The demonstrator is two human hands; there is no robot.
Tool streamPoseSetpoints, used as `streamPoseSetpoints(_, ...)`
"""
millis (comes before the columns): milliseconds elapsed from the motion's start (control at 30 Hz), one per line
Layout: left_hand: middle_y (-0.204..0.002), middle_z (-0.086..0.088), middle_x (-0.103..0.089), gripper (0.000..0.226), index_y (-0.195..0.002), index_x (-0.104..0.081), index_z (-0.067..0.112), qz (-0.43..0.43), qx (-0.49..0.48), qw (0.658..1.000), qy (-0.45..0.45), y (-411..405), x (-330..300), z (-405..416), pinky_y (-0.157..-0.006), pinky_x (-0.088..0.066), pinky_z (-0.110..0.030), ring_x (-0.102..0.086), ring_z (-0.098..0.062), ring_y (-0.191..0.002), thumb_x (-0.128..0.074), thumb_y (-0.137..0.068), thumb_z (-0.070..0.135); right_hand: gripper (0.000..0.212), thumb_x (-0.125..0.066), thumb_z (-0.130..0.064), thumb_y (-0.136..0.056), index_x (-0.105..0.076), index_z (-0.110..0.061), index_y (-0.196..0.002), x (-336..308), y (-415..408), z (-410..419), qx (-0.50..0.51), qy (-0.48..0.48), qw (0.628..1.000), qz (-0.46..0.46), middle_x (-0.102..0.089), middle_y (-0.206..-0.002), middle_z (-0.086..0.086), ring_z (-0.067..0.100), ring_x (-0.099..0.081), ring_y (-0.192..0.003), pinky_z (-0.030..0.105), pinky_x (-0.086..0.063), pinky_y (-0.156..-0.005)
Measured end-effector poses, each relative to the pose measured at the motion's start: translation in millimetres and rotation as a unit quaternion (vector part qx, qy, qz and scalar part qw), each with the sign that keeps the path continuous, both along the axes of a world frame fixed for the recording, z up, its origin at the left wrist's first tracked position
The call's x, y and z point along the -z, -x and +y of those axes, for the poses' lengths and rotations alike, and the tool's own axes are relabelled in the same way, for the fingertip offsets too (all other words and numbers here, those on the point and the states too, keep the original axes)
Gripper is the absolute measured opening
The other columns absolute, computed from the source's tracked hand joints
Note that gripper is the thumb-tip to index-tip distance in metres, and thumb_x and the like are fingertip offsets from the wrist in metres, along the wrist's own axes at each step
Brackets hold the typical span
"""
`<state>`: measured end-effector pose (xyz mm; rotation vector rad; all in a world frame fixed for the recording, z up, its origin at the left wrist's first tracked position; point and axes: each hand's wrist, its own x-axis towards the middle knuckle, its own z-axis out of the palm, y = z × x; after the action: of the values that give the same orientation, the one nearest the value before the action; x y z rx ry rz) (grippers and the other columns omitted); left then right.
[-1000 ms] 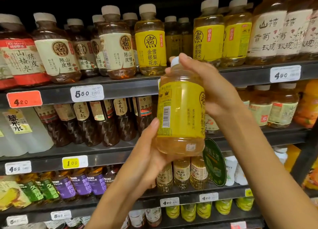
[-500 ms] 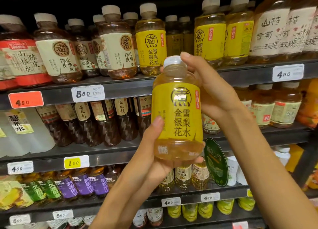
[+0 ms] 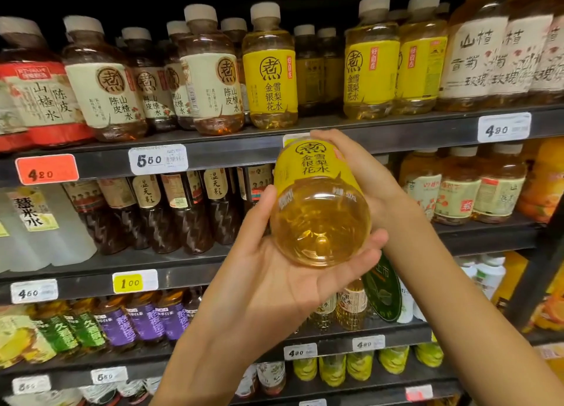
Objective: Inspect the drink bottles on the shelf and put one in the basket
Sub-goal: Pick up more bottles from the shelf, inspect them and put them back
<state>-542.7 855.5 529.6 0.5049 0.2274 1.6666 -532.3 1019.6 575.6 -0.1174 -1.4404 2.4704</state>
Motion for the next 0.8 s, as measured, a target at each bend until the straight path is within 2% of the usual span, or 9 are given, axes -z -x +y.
streamPoseSetpoints(133,-0.136,-0.037,-0.045,0.064,-0.129,-0.050,-0.011,-0.005,-0.019,0.999,0.030,-2,1,0,-0.102,-0.040,-0.060,-0.046,-0.059,-0.120,-0.072,-0.081,0.025,0.024,-0.048,-0.026,-0.097,-0.061,-0.010,-0.084,6,-3,-1,-0.019,0.018,1.000,-0.010,-0.064,-0.065,0.005,0.014,-0.064,-0.055,0.020,-0.054,-0.052)
streamPoseSetpoints(233,-0.134,-0.037,-0.047,0.072,-0.135,-0.047,-0.007,0.041,-0.029,0.998,0.031,-2,8,4,-0.101,-0.042,-0.060,-0.050,-0.055,-0.118,-0.076,-0.079,0.027,0.023,-0.050,-0.027,-0.096,-0.061,-0.009,-0.085,5,-4,1,-0.023,0.021,1.000,0.000,-0.063,-0.067,0.005,0.016,-0.063,-0.060,0.024,-0.054,-0.056)
streamPoseSetpoints(333,-0.138,-0.030,-0.047,0.082,-0.144,-0.040,0.008,0.097,-0.042,0.994,0.028,4,18,8,-0.099,-0.041,-0.063,-0.051,-0.049,-0.121,-0.080,-0.075,0.031,0.025,-0.053,-0.029,-0.093,-0.058,-0.008,-0.106,-1,-6,2,0.004,-0.033,0.999,0.031,-0.061,-0.088,0.012,0.023,-0.060,-0.081,0.033,-0.050,-0.074)
streamPoseSetpoints(400,-0.140,-0.026,-0.048,0.076,-0.140,-0.047,0.013,0.151,-0.080,0.985,0.015,13,26,10,-0.098,-0.042,-0.063,-0.050,-0.045,-0.125,-0.080,-0.074,0.034,0.032,-0.058,-0.027,-0.090,-0.055,-0.006,-0.113,-5,-7,3,0.038,-0.064,0.994,0.076,-0.057,-0.102,0.017,0.029,-0.055,-0.094,0.039,-0.047,-0.084)
streamPoseSetpoints(467,-0.133,-0.021,-0.057,0.070,-0.130,-0.059,0.016,0.250,-0.168,0.952,0.048,23,35,9,-0.094,-0.049,-0.054,-0.055,-0.041,-0.122,-0.082,-0.068,0.041,0.031,-0.060,-0.023,-0.084,-0.060,-0.005,-0.109,-9,-11,5,0.073,-0.124,0.979,0.144,-0.065,-0.102,0.015,0.028,-0.062,-0.093,0.039,-0.051,-0.083)
streamPoseSetpoints(533,-0.129,-0.015,-0.062,0.077,-0.131,-0.055,0.018,0.373,-0.242,0.891,0.093,27,37,7,-0.094,-0.052,-0.044,-0.058,-0.035,-0.119,-0.082,-0.065,0.048,0.029,-0.061,-0.021,-0.082,-0.062,-0.013,-0.110,-11,-18,4,0.120,-0.223,0.949,0.188,-0.068,-0.107,0.016,0.030,-0.068,-0.095,0.041,-0.056,-0.083)
streamPoseSetpoints(600,-0.126,-0.006,-0.065,0.083,-0.132,-0.049,0.021,0.466,-0.274,0.834,0.110,23,35,8,-0.093,-0.053,-0.033,-0.062,-0.026,-0.116,-0.082,-0.063,0.053,0.031,-0.063,-0.017,-0.083,-0.061,-0.014,-0.113,-11,-24,-2,0.142,-0.295,0.919,0.218,-0.064,-0.116,0.021,0.031,-0.067,-0.101,0.046,-0.056,-0.088)
streamPoseSetpoints(700,-0.110,0.012,-0.071,0.077,-0.120,-0.050,0.030,0.517,-0.341,0.774,0.132,18,38,13,-0.076,-0.053,-0.014,-0.068,-0.007,-0.100,-0.087,-0.054,0.043,0.036,-0.064,-0.014,-0.083,-0.057,-0.014,-0.119,-7,-28,-14,0.147,-0.385,0.878,0.241,-0.063,-0.119,0.020,0.029,-0.064,-0.107,0.043,-0.054,-0.091)
streamPoseSetpoints(800,-0.102,0.015,-0.072,0.068,-0.113,-0.053,0.033,0.521,-0.378,0.754,0.131,19,45,13,-0.070,-0.053,-0.012,-0.070,-0.004,-0.092,-0.085,-0.053,0.033,0.058,-0.070,-0.024,-0.084,-0.044,-0.016,-0.135,-1,-34,-15,0.121,-0.462,0.844,0.244,-0.056,-0.134,0.010,0.017,-0.057,-0.120,0.032,-0.049,-0.096)
